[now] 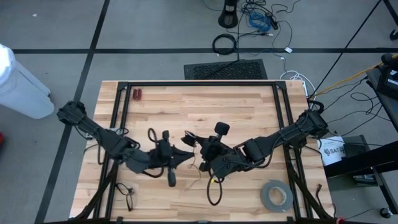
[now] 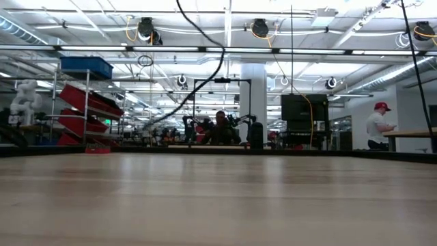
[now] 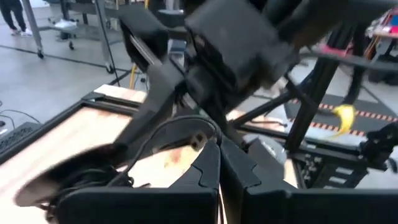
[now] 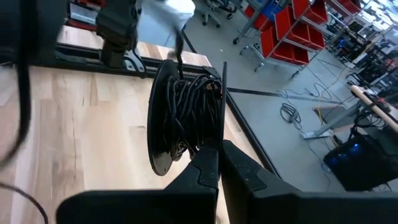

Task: Coil cords
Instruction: Coil the black wire on the spool

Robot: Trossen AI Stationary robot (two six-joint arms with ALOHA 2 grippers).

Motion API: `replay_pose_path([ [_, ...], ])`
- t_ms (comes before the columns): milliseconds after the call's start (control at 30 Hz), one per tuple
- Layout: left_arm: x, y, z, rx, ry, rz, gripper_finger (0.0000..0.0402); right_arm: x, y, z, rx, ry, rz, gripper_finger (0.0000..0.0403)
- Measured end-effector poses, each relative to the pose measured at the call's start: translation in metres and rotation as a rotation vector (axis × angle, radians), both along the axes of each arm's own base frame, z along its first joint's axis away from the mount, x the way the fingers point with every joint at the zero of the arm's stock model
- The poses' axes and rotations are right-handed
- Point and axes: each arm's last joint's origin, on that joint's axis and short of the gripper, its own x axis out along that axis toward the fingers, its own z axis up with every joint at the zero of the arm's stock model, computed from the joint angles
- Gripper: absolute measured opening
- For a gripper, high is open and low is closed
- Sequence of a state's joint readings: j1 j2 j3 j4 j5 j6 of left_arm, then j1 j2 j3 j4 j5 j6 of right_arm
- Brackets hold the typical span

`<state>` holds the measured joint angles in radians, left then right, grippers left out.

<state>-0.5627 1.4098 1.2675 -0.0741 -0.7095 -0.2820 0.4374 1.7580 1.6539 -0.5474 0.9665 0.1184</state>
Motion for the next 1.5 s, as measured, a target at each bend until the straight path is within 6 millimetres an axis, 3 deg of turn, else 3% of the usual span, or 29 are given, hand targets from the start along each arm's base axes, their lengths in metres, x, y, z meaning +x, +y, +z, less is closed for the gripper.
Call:
replay_pose_path([
  [300,0.023,-0.004,-0.025,0.036,0.06,0.025,0.0001,0.001,0.001,0.001,-0.007,-0.007,0.008,0.0],
  [767,0.038,-0.012,-0.053,0.09,0.141,0.057,0.0001,-0.003,0.004,0.005,0.046,-0.003,0.08,0.0],
  [967,0.039,-0.013,-0.065,0.095,0.201,0.077,0.0001,-0.01,0.008,0.013,0.066,-0.026,0.095,0.0],
  [1500,0.03,-0.026,-0.067,0.127,0.22,0.058,0.0011,-0.024,0.015,0.021,0.158,-0.046,0.14,0.0],
])
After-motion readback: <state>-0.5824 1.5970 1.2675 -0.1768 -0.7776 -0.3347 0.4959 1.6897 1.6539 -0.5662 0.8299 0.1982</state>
